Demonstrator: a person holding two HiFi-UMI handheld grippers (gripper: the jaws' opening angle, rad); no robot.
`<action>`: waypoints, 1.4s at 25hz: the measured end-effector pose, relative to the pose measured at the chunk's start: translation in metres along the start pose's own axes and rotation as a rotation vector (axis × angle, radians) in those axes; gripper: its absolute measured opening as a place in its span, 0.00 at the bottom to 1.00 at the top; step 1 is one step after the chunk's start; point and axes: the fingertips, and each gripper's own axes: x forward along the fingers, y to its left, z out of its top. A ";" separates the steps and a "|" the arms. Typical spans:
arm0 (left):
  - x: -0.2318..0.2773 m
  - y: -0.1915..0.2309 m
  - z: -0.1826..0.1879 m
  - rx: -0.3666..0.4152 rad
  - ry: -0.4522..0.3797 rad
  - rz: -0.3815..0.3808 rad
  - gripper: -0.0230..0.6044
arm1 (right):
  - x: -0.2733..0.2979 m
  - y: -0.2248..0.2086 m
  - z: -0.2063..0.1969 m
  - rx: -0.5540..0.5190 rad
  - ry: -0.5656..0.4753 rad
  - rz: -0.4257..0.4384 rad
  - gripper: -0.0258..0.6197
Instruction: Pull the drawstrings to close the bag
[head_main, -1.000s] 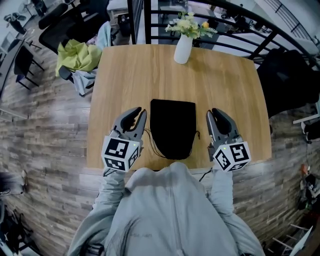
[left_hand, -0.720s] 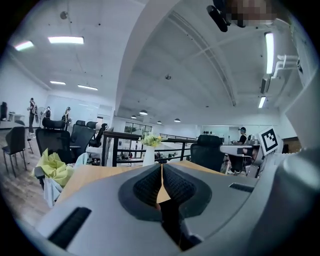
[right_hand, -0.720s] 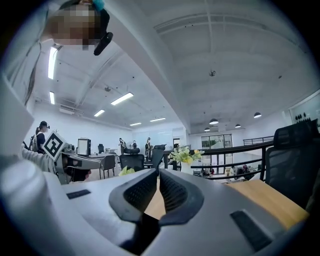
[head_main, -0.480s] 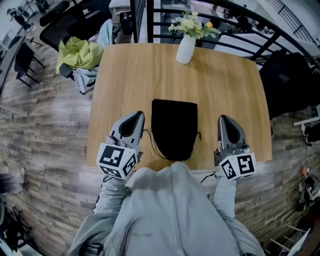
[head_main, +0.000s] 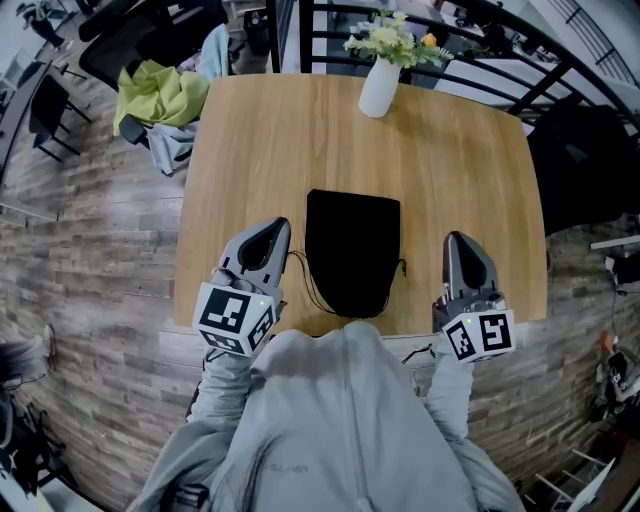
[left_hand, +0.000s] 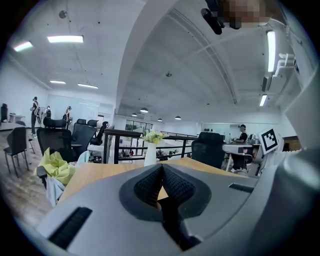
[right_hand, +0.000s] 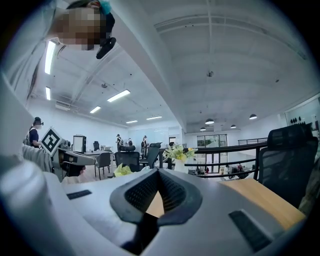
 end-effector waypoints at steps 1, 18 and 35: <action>0.001 0.000 -0.001 0.000 0.006 0.001 0.08 | 0.001 0.000 -0.002 0.006 0.005 0.000 0.07; 0.008 0.000 -0.005 0.000 0.026 -0.012 0.08 | 0.002 -0.004 -0.008 0.006 0.023 -0.001 0.07; 0.011 0.008 -0.009 0.000 0.034 -0.002 0.08 | 0.010 -0.008 -0.016 0.029 0.034 -0.007 0.07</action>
